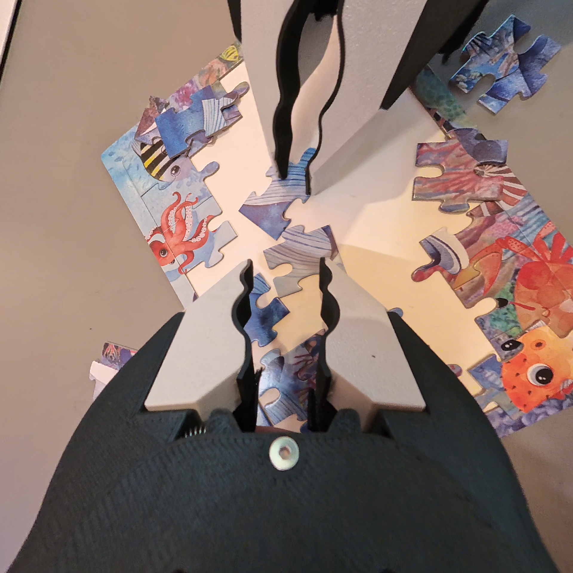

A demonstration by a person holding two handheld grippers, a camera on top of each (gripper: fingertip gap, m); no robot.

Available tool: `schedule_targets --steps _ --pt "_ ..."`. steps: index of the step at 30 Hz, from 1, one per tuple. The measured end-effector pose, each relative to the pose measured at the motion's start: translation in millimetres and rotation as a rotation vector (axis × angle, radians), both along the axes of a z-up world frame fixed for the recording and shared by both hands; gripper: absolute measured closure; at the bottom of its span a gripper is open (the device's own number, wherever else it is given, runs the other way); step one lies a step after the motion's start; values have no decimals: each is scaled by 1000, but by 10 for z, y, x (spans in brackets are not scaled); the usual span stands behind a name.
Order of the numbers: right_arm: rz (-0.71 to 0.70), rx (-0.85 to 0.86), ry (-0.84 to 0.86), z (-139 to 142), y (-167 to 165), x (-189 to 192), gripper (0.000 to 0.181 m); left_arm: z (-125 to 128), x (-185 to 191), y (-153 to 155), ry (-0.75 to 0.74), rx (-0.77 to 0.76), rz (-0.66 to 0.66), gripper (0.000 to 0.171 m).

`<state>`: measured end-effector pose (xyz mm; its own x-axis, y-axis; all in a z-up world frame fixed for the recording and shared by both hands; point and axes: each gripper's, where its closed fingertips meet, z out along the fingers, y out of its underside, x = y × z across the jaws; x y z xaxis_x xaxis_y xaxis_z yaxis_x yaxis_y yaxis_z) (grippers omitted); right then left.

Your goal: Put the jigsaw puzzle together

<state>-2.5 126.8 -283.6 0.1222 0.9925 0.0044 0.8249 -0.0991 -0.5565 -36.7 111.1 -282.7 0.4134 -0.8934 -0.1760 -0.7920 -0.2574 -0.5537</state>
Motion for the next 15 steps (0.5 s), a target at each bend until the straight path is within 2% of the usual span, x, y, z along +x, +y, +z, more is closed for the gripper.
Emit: schedule_targets --steps 7,15 --pt "15 -5 0 4 -31 -8 170 27 16 -44 -12 -13 -13 129" --pt "30 8 4 21 -54 -36 156 48 9 -59 -25 -21 -13 127"
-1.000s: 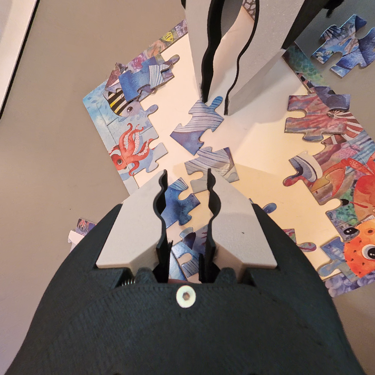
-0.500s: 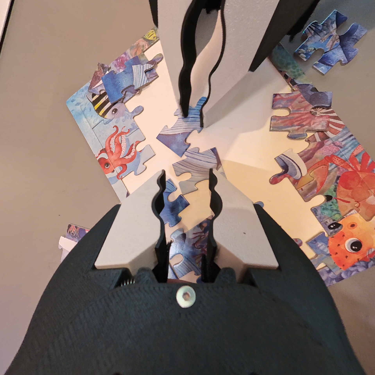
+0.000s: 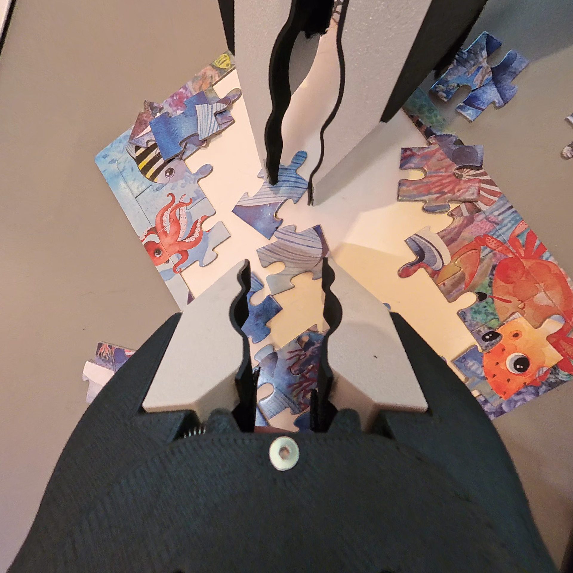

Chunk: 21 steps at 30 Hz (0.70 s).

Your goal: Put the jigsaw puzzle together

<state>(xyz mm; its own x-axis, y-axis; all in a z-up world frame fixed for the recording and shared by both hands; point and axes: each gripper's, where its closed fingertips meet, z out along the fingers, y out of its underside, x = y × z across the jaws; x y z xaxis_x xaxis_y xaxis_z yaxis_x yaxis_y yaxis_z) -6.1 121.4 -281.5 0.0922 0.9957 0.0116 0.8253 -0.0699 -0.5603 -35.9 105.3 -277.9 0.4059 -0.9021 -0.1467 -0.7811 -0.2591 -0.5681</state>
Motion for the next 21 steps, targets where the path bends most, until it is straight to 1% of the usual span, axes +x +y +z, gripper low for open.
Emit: schedule_targets --steps 6,12,16,21 --pt "-21 8 -1 -9 42 5 151 -48 23 -5 22 -1 -6 126" --pt "-35 6 3 -17 63 2 151 -52 35 -6 28 4 -8 129" --pt "-44 1 9 -15 74 4 154 -55 64 -20 28 3 -19 134" --pt "-43 2 12 -12 75 1 154 -52 51 -10 29 5 -16 133"
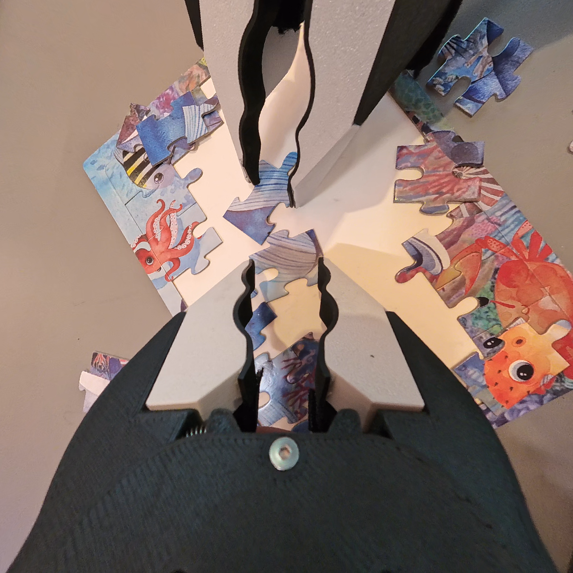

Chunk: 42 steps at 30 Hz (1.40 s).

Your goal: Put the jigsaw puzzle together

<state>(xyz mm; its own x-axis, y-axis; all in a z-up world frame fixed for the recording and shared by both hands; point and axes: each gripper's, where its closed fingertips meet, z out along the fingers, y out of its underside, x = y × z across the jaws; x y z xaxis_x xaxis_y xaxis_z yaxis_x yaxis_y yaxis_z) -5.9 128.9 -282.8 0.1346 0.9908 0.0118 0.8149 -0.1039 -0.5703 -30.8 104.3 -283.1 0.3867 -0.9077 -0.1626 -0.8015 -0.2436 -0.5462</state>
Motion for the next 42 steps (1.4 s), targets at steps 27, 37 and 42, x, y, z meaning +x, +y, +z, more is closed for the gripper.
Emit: schedule_targets --steps 27,37,42 --pt "3 5 2 -3 0 -10 147 4 -39 -20 9 1 -19 135" --pt "1 9 -6 -19 11 1 144 -15 13 -48 3 -16 -25 134" --pt "3 12 -8 -18 8 1 144 -14 15 -50 5 -16 -25 135"
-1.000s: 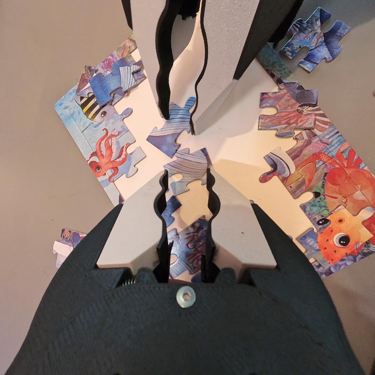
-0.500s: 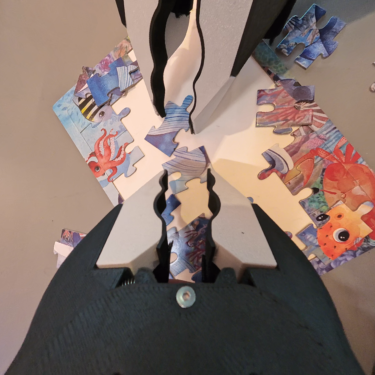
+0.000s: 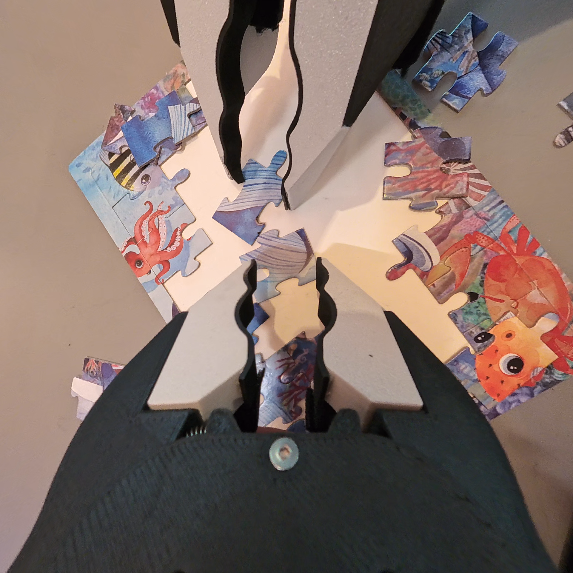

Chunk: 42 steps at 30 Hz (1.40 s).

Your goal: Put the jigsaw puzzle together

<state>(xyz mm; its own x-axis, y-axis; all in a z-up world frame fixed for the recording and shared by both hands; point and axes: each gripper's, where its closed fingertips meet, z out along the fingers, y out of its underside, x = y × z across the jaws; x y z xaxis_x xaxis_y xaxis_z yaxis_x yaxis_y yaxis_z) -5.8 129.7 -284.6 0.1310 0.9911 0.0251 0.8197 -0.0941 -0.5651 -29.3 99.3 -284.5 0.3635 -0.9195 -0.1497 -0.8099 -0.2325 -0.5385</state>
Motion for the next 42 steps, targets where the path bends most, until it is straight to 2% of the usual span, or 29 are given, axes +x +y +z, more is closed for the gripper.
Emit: schedule_targets --steps 6,20,35,42 --pt "7 4 -2 2 -6 2 144 -4 16 -35 -1 0 -25 143" --pt "14 0 -1 -1 -19 2 147 -9 17 -66 2 -3 -40 145" --pt "29 -4 32 35 -41 -23 155 38 -32 6 25 25 -14 138" --pt "7 -47 72 53 -27 -15 145 55 -60 39 13 28 -2 135"
